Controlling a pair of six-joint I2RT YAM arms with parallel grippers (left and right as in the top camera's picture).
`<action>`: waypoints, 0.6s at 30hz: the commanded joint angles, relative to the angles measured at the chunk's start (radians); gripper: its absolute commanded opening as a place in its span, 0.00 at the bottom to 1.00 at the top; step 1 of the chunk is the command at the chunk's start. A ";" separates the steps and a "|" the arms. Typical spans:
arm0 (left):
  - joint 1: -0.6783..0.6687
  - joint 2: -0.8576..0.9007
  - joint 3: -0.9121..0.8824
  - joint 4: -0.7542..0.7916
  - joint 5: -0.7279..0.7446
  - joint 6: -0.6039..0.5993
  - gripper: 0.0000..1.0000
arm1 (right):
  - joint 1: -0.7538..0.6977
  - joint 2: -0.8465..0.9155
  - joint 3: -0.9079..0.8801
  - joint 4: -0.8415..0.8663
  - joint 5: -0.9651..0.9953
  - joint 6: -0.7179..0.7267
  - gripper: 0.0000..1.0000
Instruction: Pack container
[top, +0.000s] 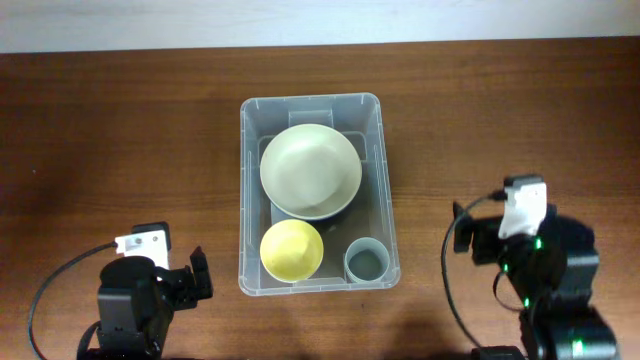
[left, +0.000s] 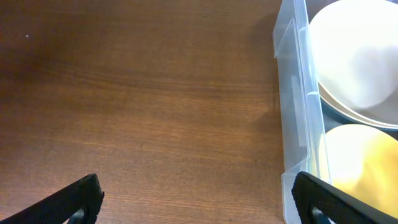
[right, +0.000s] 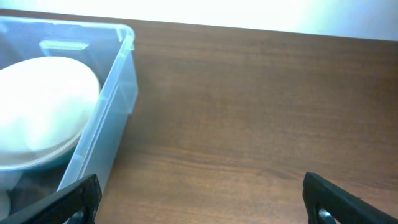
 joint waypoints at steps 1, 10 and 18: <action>0.001 0.000 -0.002 0.002 -0.011 -0.009 0.99 | 0.006 -0.133 -0.105 -0.002 -0.064 -0.002 0.99; 0.001 0.000 -0.002 0.002 -0.011 -0.009 0.99 | 0.006 -0.410 -0.262 -0.002 -0.106 -0.003 0.99; 0.001 0.000 -0.002 0.002 -0.011 -0.010 0.99 | 0.006 -0.566 -0.313 -0.002 -0.091 -0.002 0.99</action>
